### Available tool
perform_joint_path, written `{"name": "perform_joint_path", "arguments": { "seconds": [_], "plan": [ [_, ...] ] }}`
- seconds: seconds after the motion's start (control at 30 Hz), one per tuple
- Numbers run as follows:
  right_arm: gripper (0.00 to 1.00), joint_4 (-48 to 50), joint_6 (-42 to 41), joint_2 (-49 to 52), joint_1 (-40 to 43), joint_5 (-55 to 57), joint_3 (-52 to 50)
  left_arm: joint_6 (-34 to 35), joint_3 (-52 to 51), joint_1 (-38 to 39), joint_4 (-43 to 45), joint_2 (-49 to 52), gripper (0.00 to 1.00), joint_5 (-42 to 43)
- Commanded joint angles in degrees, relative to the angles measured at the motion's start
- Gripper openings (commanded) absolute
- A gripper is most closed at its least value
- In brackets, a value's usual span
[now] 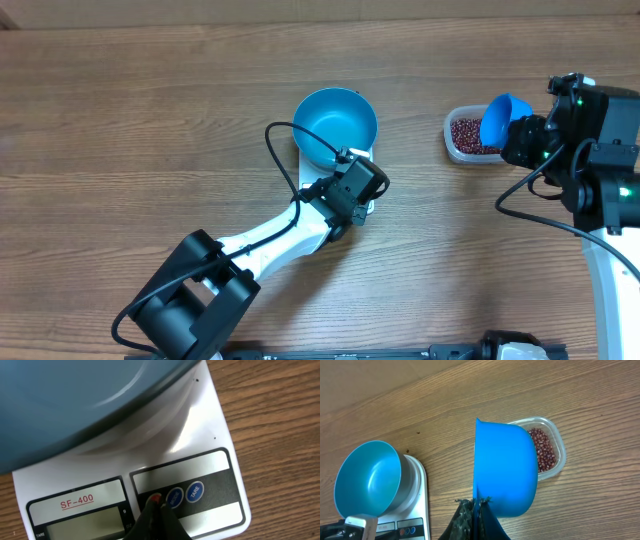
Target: Scoop item into bowl and weigh 150g on scale
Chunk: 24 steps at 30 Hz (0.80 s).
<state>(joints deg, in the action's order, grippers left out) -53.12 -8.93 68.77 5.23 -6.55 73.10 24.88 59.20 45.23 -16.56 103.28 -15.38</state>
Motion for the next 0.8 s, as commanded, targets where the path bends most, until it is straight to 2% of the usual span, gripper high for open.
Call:
{"name": "perform_joint_path", "arguments": {
  "seconds": [0.0,0.77],
  "plan": [
    [0.04,0.57,0.26,-0.5,0.31,0.52,1.11,-1.11,-0.09,-0.28,0.5,0.68,0.04,0.39],
    [0.04,0.15,0.26,-0.5,0.31,0.5,1.11,-1.09,-0.09,-0.33,1.18,2.4,0.04,-0.26]
  ]
}}
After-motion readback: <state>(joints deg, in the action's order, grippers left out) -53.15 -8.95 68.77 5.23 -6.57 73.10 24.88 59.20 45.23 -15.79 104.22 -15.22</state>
